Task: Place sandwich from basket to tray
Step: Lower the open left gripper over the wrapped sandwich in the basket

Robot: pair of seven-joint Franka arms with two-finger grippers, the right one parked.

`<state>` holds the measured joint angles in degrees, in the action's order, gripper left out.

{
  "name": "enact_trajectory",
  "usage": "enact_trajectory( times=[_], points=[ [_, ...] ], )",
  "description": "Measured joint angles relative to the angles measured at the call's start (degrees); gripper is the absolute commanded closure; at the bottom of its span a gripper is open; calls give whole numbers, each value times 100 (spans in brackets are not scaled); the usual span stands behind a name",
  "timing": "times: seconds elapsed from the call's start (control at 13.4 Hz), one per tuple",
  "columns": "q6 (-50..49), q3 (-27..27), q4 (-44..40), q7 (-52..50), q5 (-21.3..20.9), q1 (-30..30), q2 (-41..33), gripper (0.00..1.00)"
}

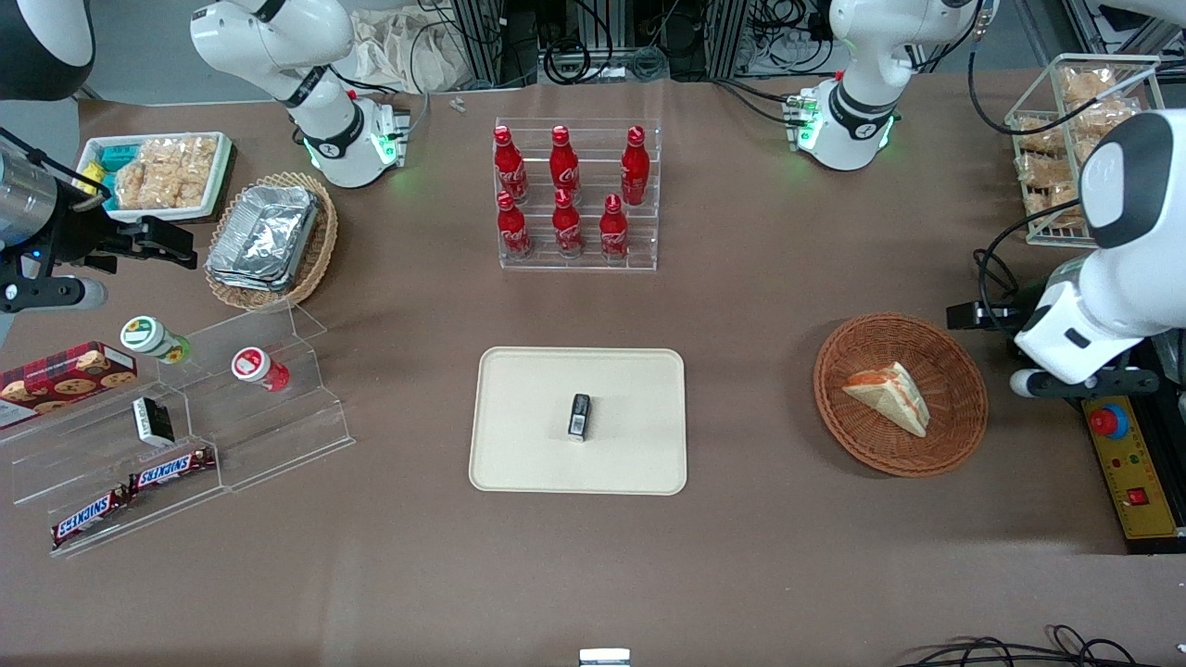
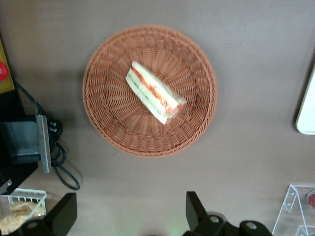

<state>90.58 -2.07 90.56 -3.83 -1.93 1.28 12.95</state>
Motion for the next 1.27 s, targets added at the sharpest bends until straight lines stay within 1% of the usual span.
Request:
enact_trajectory(
  times=[0.15,0.37,0.52,0.67,0.82,0.97,1.12,1.27],
  points=[
    [258,9,260,-289,0,-5,93,1],
    [1075,39,731,-1175,87,-26,134,1],
    [1520,53,968,-1990,199,-34,178,1],
    [1996,59,1117,-2970,216,-38,309,2],
    [2316,64,1151,-3733,217,-54,508,2],
    [2462,68,1215,-4112,218,-80,631,2],
    [2555,76,1377,-4224,221,-130,648,2],
    [2774,76,1596,-4335,261,-167,648,6]
  ],
)
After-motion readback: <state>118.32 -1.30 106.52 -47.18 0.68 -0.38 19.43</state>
